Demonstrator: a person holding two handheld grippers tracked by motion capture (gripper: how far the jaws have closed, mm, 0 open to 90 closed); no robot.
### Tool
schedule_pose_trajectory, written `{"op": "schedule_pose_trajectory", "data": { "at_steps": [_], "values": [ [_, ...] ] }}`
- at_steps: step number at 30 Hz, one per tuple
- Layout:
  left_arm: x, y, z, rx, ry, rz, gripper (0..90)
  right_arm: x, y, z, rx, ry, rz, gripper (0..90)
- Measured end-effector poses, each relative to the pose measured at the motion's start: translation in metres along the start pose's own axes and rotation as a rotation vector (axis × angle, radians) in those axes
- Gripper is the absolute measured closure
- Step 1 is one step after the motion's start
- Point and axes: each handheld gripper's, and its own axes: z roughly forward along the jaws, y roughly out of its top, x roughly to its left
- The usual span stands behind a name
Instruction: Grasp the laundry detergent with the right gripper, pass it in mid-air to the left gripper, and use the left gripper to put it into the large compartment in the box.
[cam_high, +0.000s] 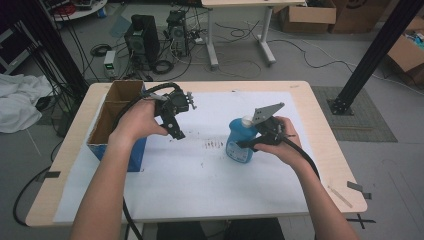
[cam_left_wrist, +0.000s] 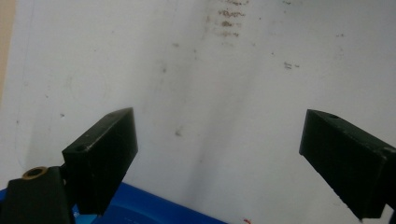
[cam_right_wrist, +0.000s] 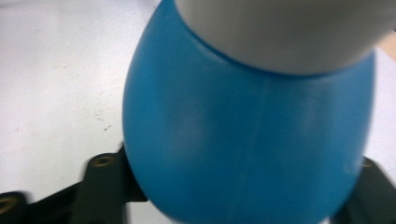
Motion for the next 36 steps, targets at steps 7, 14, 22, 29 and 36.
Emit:
{"op": "schedule_pose_trajectory", "data": {
  "at_steps": [7, 14, 22, 29, 36],
  "values": [
    [0.000, 0.000, -0.001, -0.003, 0.001, -0.001, 12.0, 0.000, -0.003, 0.001, -0.030, -0.009, 0.011, 42.7],
    [0.000, 0.001, 0.000, -0.004, -0.001, 0.001, 12.1, -0.002, -0.006, -0.001, -0.053, -0.012, 0.005, 44.9],
    [0.000, 0.001, -0.001, -0.012, -0.011, 0.004, 11.9, -0.003, -0.003, -0.003, -0.086, 0.007, -0.004, 46.0],
    [0.000, 0.000, -0.006, -0.027, -0.018, 0.005, 11.9, -0.005, 0.010, -0.010, -0.090, 0.068, -0.026, 46.2],
    [-0.004, 0.003, -0.021, -0.072, -0.034, 0.023, 11.7, -0.002, 0.028, -0.011, -0.080, 0.150, -0.071, 46.3]
  ]
}}
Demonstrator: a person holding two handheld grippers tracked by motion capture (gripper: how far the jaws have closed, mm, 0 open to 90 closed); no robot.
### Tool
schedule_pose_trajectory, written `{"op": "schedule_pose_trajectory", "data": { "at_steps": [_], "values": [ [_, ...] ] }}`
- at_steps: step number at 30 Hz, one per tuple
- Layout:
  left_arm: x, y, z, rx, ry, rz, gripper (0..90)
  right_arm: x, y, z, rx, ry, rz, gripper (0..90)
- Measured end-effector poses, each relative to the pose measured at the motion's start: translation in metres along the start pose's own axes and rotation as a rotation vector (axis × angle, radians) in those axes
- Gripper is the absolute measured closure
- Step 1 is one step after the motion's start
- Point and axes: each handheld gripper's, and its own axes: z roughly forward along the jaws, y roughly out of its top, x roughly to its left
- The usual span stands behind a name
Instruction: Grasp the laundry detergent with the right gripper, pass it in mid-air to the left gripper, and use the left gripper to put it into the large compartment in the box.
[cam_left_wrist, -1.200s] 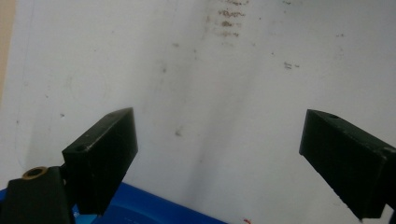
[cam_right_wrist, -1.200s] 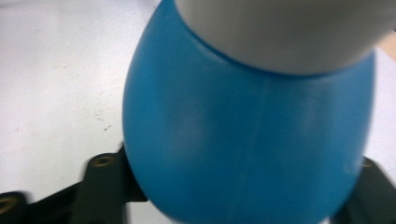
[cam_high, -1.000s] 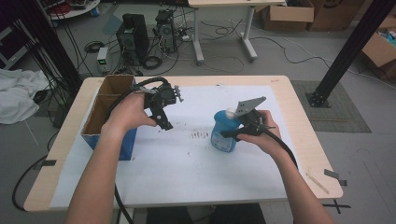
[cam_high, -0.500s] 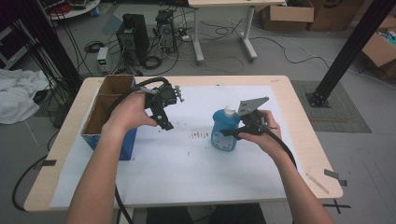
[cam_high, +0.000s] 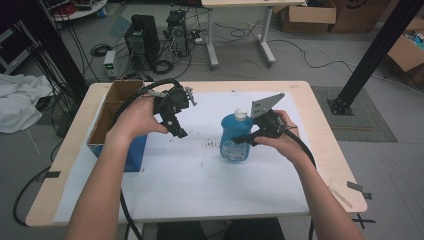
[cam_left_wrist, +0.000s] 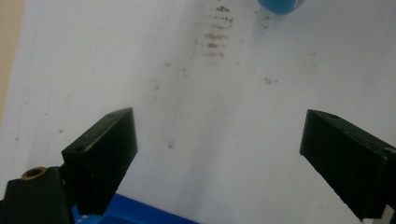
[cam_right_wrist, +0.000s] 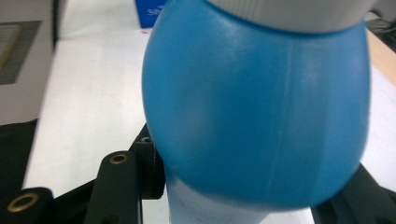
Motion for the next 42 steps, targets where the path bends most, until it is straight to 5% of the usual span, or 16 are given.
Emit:
{"op": "schedule_pose_trajectory", "data": {
  "at_steps": [8, 21, 42],
  "values": [
    [-0.009, 0.005, -0.027, -0.076, -0.028, 0.022, 10.9, 0.004, 0.021, 0.004, 0.011, 0.082, -0.056, 46.4],
    [-0.027, 0.023, -0.058, -0.088, -0.041, 0.074, 9.8, 0.014, 0.056, 0.018, 0.015, 0.148, -0.118, 46.5],
    [-0.044, 0.048, -0.057, -0.025, -0.053, 0.125, 9.3, 0.026, 0.077, 0.040, 0.020, 0.210, -0.169, 46.4]
  ]
}}
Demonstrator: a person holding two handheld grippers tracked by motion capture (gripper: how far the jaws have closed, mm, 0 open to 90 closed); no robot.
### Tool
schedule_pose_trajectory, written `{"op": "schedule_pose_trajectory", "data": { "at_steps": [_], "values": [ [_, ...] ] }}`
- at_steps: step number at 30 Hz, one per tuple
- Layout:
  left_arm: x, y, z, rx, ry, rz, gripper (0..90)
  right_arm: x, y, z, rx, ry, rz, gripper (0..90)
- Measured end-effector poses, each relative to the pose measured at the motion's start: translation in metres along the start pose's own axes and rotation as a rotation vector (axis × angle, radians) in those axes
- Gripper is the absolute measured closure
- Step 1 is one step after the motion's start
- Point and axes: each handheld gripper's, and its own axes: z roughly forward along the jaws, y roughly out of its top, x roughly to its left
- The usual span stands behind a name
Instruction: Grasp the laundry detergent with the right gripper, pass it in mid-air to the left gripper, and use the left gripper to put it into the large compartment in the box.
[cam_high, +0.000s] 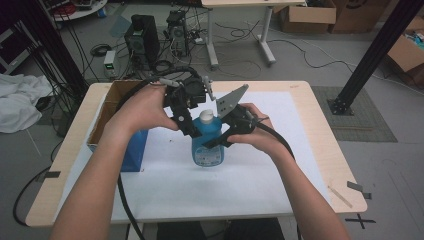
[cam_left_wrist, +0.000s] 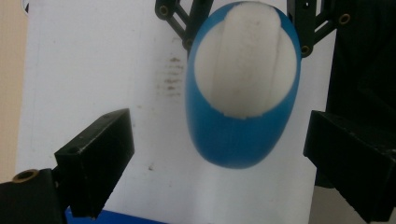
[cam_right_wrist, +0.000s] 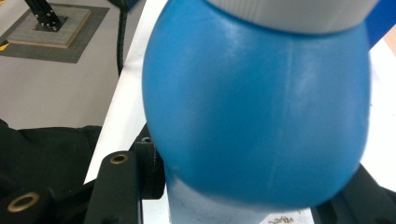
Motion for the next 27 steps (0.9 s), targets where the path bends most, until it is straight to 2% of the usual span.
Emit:
{"op": "schedule_pose_trajectory", "data": {
  "at_steps": [6, 12, 27],
  "values": [
    [-0.002, 0.009, 0.007, 0.033, -0.007, 0.027, 9.6, 0.001, 0.002, 0.001, -0.004, 0.006, 0.003, 46.4],
    [-0.004, 0.016, 0.009, 0.040, -0.009, 0.044, 10.8, 0.001, 0.003, 0.001, -0.002, 0.012, -0.002, 46.4],
    [-0.005, 0.019, 0.014, 0.042, 0.002, 0.047, 16.4, 0.001, 0.003, -0.001, -0.007, 0.014, -0.008, 46.3]
  ]
}}
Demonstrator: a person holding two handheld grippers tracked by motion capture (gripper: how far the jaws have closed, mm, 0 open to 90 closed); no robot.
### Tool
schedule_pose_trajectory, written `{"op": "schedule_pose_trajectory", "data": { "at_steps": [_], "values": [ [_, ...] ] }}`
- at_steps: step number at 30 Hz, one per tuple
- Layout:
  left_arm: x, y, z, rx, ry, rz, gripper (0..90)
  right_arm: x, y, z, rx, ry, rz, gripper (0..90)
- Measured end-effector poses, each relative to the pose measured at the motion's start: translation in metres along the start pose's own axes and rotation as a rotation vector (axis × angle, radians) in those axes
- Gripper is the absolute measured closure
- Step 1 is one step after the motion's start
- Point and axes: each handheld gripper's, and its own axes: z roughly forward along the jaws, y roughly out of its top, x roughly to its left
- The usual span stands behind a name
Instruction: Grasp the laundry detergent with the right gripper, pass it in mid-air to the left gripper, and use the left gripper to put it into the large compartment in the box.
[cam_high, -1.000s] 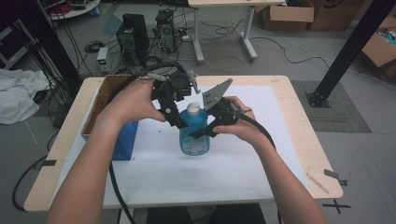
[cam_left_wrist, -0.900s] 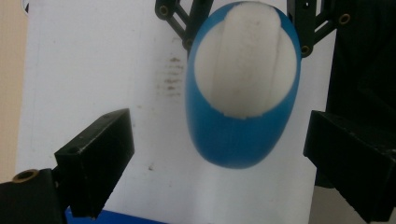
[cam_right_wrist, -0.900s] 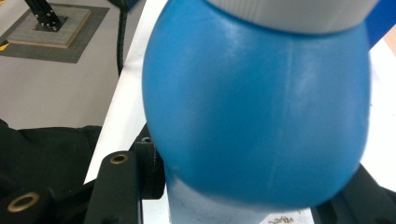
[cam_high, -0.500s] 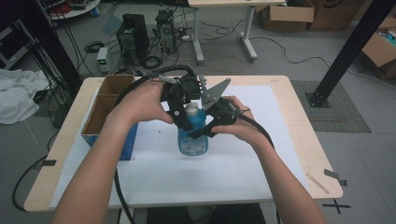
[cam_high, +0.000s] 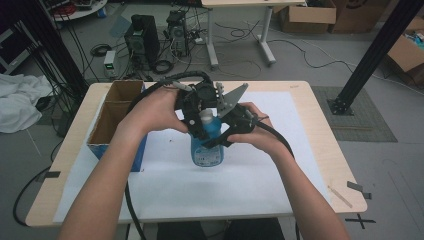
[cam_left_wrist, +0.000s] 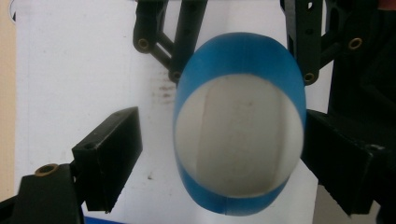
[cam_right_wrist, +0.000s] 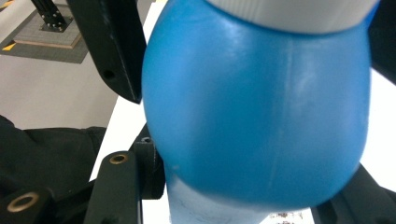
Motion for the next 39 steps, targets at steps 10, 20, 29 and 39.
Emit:
{"op": "schedule_pose_trajectory", "data": {
  "at_steps": [10, 20, 29, 39],
  "values": [
    [-0.0010, 0.0006, 0.0019, -0.009, -0.014, 0.000, 24.4, 0.0015, 0.0005, -0.0029, 0.002, 0.004, 0.010, 46.3],
    [-0.0011, 0.0009, 0.0029, -0.010, -0.018, 0.001, 28.3, 0.0027, 0.0008, -0.0023, 0.011, 0.008, 0.022, 46.2],
    [-0.0008, 0.0009, 0.0034, -0.012, -0.028, 0.006, 32.8, 0.0027, 0.0005, -0.0023, 0.015, 0.003, 0.027, 46.2],
    [-0.0011, 0.0007, 0.0031, -0.016, -0.028, 0.007, 35.2, 0.0025, 0.0010, 0.0001, 0.012, -0.014, 0.011, 46.2]
  ]
}}
